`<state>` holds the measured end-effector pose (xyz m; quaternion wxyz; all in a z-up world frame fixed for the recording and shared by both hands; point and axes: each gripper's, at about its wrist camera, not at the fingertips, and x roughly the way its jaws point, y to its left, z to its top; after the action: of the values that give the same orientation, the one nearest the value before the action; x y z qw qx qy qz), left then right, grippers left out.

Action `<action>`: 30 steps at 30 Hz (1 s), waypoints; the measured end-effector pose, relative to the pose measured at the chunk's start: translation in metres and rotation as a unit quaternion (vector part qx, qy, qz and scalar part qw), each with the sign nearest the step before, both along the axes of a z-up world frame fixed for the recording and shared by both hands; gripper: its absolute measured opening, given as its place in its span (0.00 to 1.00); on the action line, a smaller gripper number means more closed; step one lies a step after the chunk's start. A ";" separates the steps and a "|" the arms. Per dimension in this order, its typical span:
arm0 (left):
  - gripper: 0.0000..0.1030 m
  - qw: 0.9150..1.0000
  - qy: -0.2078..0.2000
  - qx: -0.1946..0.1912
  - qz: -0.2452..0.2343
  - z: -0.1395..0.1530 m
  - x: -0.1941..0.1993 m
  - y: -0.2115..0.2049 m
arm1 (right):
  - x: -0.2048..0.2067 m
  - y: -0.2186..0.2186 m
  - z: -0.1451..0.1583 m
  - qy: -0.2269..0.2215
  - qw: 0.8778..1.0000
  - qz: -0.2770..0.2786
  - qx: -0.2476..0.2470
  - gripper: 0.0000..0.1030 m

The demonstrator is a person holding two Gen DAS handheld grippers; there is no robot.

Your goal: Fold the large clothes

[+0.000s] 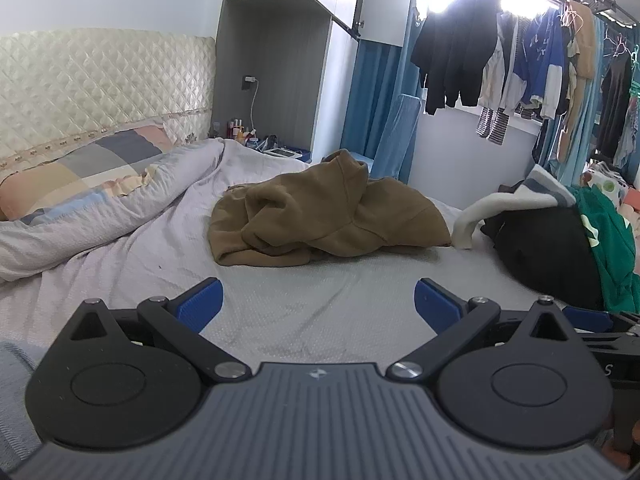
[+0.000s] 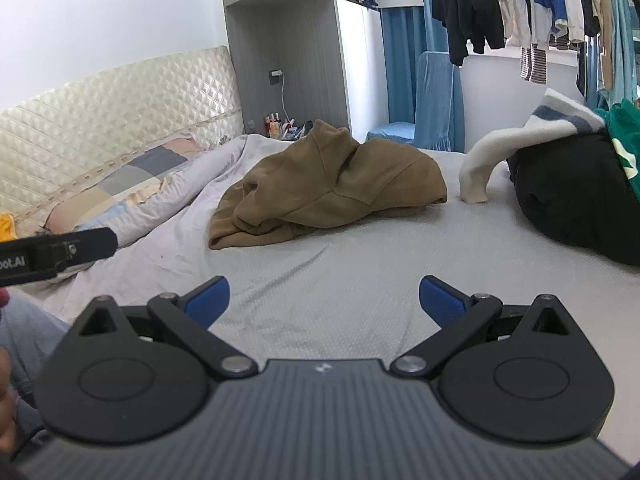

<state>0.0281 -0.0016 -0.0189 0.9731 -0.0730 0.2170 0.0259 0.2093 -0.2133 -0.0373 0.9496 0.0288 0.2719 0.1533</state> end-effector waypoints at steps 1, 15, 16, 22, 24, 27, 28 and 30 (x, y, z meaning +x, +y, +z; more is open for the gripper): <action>1.00 1.000 0.002 0.000 0.000 -0.002 0.002 0.000 | 0.001 0.001 -0.001 0.002 1.000 0.000 0.000 1.00; 1.00 1.000 0.010 -0.003 0.005 -0.012 0.027 0.008 | 0.027 0.009 -0.013 0.020 1.000 0.003 0.002 1.00; 1.00 1.000 0.010 -0.003 0.005 -0.013 0.030 0.009 | 0.029 0.010 -0.014 0.022 1.000 0.002 0.003 1.00; 1.00 1.000 0.009 -0.003 0.008 -0.015 0.050 0.018 | 0.043 0.016 -0.019 0.028 1.000 0.001 0.002 1.00; 1.00 1.000 0.009 -0.003 0.008 -0.016 0.053 0.019 | 0.047 0.018 -0.020 0.031 1.000 0.001 0.002 1.00; 1.00 1.000 0.008 0.000 0.009 -0.018 0.063 0.022 | 0.054 0.022 -0.021 0.034 0.999 0.004 0.003 1.00; 1.00 1.000 0.008 0.001 0.010 -0.019 0.069 0.024 | 0.058 0.023 -0.022 0.036 0.999 0.005 0.003 1.00; 1.00 1.000 0.006 0.001 0.010 -0.021 0.080 0.028 | 0.066 0.026 -0.024 0.038 0.999 0.006 0.004 1.00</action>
<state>0.1082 0.0266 -0.0404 0.9716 -0.0737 0.2219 0.0364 0.2756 -0.1877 -0.0611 0.9373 0.0368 0.3077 0.1594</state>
